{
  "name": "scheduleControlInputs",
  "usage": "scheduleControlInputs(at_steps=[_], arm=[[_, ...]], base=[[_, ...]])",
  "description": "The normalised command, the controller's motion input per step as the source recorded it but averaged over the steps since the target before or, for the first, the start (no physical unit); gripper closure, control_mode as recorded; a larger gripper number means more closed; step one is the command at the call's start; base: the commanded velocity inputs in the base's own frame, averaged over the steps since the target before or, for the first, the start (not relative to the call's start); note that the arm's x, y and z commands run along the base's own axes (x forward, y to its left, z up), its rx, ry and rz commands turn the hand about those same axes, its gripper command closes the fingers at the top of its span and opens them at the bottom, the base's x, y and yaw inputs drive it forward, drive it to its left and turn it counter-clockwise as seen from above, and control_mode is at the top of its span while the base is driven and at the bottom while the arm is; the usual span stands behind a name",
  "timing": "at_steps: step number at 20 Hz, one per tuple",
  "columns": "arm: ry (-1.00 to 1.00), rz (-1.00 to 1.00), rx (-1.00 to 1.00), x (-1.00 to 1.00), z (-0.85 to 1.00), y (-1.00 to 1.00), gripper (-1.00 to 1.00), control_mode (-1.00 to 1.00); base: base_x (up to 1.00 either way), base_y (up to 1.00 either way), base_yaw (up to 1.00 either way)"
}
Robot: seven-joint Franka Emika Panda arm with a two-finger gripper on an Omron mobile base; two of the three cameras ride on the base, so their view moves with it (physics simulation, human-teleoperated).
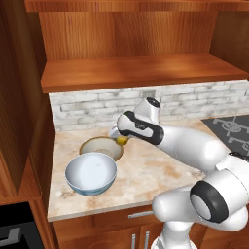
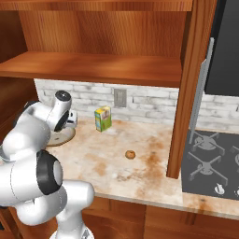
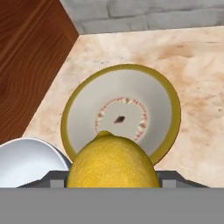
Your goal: Pick both bowls and place them on the counter. Then place the lemon in one bowl and place the tangerine in the other bowl.
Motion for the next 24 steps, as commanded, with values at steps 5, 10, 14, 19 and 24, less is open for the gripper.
scheduleControlInputs(at_steps=[5,10,14,19,24], arm=[[0.01,0.0,0.0,0.1,-0.18,0.31,1.0,-1.0],[0.0,0.0,0.0,0.16,-0.25,0.12,1.0,-1.0],[0.0,0.0,0.0,0.18,-0.2,0.03,1.0,-1.0],[0.0,0.0,0.0,0.1,-0.17,0.04,1.0,-1.0],[0.0,0.0,0.0,0.09,-0.14,0.11,1.0,-1.0]], base=[[0.0,0.0,0.0],[0.0,0.0,0.0],[0.0,0.0,0.0],[0.0,0.0,0.0],[0.0,0.0,0.0]])
